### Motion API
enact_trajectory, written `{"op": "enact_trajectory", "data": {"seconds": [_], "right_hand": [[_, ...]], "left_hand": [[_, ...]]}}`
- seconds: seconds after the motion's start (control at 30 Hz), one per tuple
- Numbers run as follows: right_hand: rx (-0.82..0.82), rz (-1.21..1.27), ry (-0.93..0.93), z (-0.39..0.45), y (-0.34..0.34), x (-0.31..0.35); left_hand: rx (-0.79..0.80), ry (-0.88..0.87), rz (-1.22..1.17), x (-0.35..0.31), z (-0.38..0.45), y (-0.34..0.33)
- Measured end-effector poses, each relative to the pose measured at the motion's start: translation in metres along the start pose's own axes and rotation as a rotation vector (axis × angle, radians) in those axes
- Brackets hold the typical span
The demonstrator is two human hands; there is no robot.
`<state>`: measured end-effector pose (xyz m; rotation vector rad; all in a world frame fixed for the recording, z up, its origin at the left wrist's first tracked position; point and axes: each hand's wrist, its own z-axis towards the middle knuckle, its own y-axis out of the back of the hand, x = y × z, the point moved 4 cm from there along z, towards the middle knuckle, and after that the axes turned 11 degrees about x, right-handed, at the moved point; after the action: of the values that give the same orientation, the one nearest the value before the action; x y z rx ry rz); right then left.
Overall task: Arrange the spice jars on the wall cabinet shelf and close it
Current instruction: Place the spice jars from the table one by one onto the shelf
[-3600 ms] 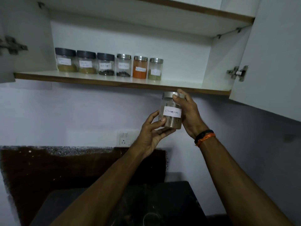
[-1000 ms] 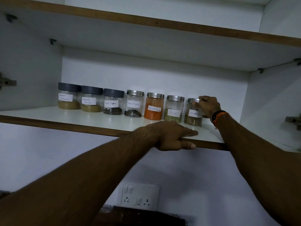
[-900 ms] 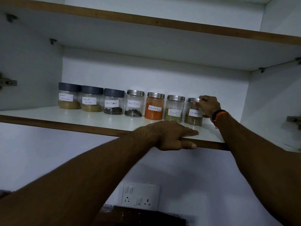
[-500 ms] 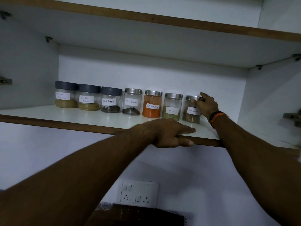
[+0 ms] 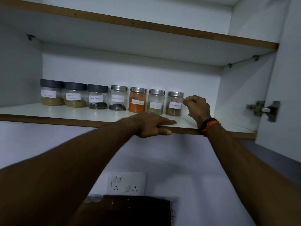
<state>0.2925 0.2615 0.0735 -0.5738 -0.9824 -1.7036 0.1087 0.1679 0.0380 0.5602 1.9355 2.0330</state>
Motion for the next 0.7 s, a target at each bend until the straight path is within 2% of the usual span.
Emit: {"op": "enact_trajectory", "data": {"seconds": [0.2,0.33,0.53,0.63,0.7], "right_hand": [[-0.050,0.070,0.018,-0.076,0.017,0.006],[-0.108,0.000,0.090,-0.125,0.021,0.008],[-0.090,-0.115,0.075,-0.179,0.019,-0.008],[-0.071,-0.141,0.001,-0.202,0.019,-0.027],[-0.038,-0.158,-0.065,-0.219,0.016,-0.043]], "left_hand": [[-0.150,0.093,0.062,-0.006,-0.011,-0.007],[-0.305,0.136,0.159,-0.030,-0.018,-0.015],[-0.467,0.215,0.106,-0.064,-0.032,-0.046],[-0.536,0.116,0.065,-0.089,-0.047,-0.070],[-0.481,0.029,-0.091,-0.105,-0.056,-0.097]]}}
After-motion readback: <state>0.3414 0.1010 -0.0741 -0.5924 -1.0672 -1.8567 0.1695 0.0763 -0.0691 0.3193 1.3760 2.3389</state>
